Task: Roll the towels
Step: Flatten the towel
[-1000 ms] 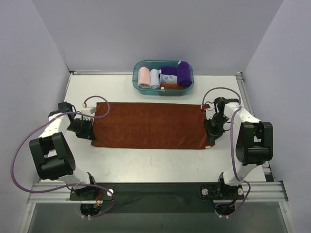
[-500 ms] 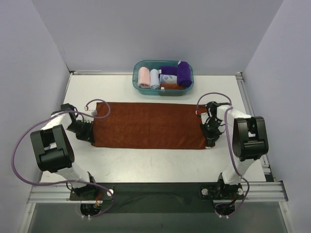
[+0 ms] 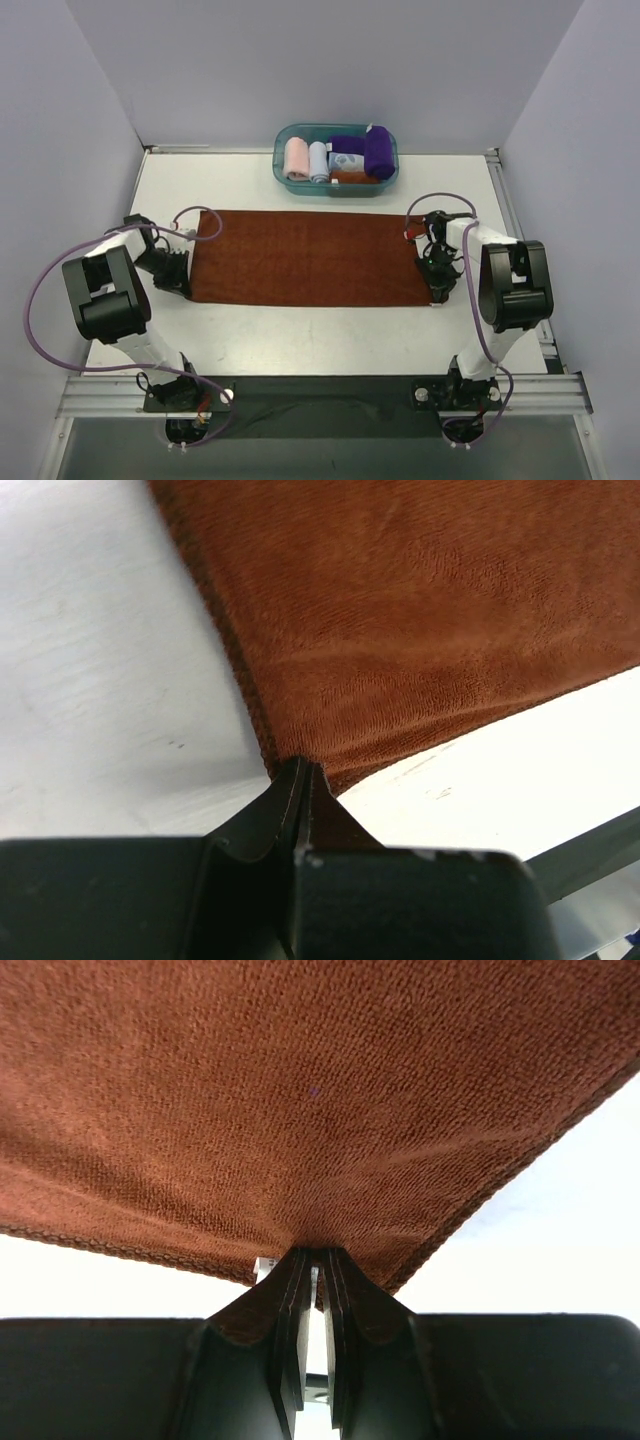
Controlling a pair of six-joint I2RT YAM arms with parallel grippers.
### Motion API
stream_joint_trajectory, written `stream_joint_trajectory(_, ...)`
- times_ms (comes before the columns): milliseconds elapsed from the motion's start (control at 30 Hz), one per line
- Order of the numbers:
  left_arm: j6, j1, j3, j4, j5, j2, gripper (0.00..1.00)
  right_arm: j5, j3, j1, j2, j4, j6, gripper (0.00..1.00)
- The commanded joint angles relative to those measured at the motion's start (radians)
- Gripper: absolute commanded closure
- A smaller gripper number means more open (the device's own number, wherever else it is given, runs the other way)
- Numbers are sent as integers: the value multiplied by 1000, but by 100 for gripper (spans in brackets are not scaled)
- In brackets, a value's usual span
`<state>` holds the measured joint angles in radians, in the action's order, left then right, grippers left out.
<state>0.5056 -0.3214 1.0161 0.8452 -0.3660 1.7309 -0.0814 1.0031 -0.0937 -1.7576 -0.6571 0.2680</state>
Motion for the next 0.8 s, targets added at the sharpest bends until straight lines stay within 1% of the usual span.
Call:
stream_joint_trajectory(0,50,-56,-22,-47,151,12,100,126,-66,0,-11,21,46,88)
stream_joint_trajectory(133,76,-96,-34,-35,154,-2,100,135,-93,-3,24,20,66,87)
stream_joint_trajectory(233,90,-96,-54,-28,131,-17,100,89,-89,-32,30,8,60,83)
stream_joint_trajectory(267,90,-91,-53,-26,118,-21,100,91,-84,-46,29,-1,48,80)
stream_joint_trajectory(333,90,-90,-48,-18,95,-34,100,39,-72,-66,36,-10,39,75)
stream_joint_trajectory(367,88,-90,-44,-12,69,-40,100,23,-52,-77,47,-27,24,70)
stream_joint_trajectory(500,94,-90,-1,41,0,-86,100,-30,14,-77,99,-82,11,66)
stream_joint_trajectory(633,97,-68,47,83,-50,-116,100,-69,77,-61,165,-134,13,64)
stream_joint_trajectory(767,87,-33,65,95,-51,-137,100,-89,118,-38,184,-199,34,65)
